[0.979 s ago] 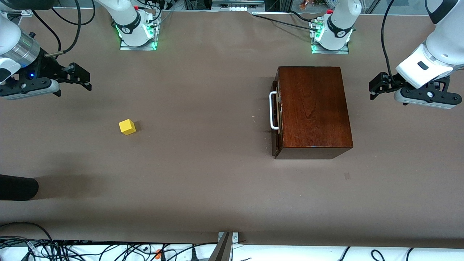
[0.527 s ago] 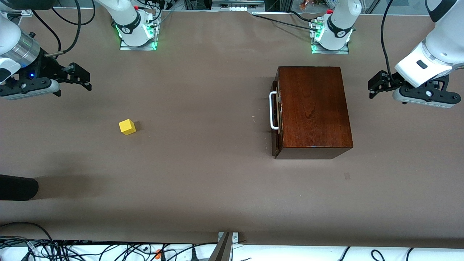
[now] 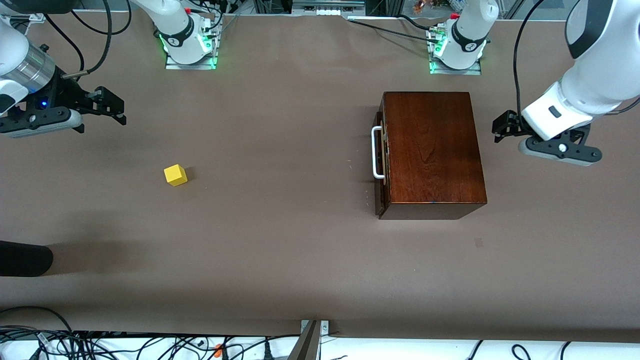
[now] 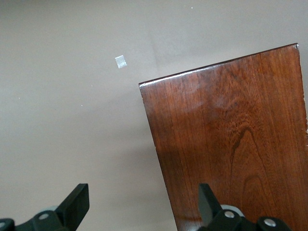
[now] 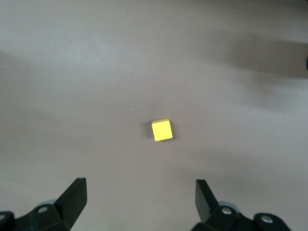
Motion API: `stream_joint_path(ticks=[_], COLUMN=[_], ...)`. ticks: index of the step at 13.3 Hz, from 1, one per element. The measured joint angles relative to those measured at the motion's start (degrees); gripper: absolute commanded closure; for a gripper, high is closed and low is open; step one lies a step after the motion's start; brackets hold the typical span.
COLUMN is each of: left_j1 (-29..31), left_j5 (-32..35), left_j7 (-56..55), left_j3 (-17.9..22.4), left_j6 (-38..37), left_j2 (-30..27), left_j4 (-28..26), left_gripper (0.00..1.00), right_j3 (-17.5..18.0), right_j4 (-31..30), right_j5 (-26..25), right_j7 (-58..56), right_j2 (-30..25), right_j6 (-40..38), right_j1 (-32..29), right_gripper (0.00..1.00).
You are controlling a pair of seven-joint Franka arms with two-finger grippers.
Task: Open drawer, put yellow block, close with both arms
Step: 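Move the left gripper toward the silver handle of the wooden box drawer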
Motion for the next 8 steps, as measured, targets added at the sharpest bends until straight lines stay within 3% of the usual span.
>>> stream_joint_path(ticks=[4, 8], left_j1=[-0.49, -2.44], left_j5=[0.0, -2.31], left_j7=[0.09, -0.42], left_j3=[-0.11, -2.13], left_j6=[-1.21, -0.63], left_j2=[0.83, 6.59], left_j4=[0.17, 0.4], left_gripper=[0.0, 0.0], right_j3=[-0.01, -0.02], right_j4=[0.02, 0.04], right_j5=[0.0, 0.0], right_j7=[0.0, 0.0], right_j2=[0.0, 0.0], right_j6=[0.01, 0.04], right_j1=[0.0, 0.0], right_gripper=[0.0, 0.0])
